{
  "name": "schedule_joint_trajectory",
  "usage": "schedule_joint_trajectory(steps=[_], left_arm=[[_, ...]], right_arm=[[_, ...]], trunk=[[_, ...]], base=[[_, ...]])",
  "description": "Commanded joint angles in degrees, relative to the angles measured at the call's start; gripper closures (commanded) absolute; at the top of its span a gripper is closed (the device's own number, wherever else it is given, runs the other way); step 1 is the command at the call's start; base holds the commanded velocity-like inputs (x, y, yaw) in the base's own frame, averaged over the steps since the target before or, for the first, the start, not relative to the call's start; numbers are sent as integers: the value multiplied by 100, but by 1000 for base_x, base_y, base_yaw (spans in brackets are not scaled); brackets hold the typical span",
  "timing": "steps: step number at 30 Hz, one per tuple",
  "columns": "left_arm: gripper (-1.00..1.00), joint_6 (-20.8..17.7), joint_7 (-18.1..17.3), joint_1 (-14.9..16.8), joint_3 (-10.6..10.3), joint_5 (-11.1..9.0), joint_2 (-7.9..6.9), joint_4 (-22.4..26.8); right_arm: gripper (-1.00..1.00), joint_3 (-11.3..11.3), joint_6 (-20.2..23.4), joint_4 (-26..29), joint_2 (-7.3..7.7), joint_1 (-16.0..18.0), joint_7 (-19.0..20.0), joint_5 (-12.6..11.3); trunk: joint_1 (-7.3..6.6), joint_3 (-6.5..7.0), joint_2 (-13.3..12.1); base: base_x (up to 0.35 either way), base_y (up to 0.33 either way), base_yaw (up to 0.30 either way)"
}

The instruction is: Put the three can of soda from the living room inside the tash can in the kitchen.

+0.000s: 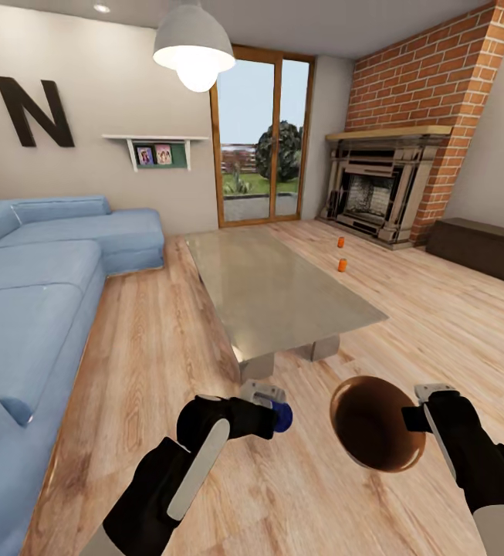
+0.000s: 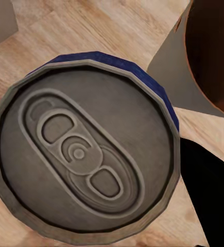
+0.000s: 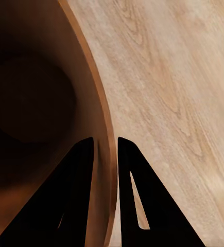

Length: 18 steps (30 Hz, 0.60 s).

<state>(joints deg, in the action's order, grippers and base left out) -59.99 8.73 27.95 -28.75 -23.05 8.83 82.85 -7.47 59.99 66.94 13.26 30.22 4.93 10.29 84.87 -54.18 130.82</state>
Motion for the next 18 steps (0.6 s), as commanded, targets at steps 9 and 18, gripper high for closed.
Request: schedule_joint_trajectory(steps=[9, 18], left_arm=[[100, -1, -49, 0, -46, -288, 3, 207], [100, -1, -189, 0, -52, -690, 4, 289]], right_arm=[[100, 62, 1, -45, -249, 2, -449, -44], [100, 319, 1, -74, -493, 2, -626, -44]], trunk=[[-199, 163, -362], [-396, 324, -723]], base=[[0, 0, 0], [0, 0, 0]])
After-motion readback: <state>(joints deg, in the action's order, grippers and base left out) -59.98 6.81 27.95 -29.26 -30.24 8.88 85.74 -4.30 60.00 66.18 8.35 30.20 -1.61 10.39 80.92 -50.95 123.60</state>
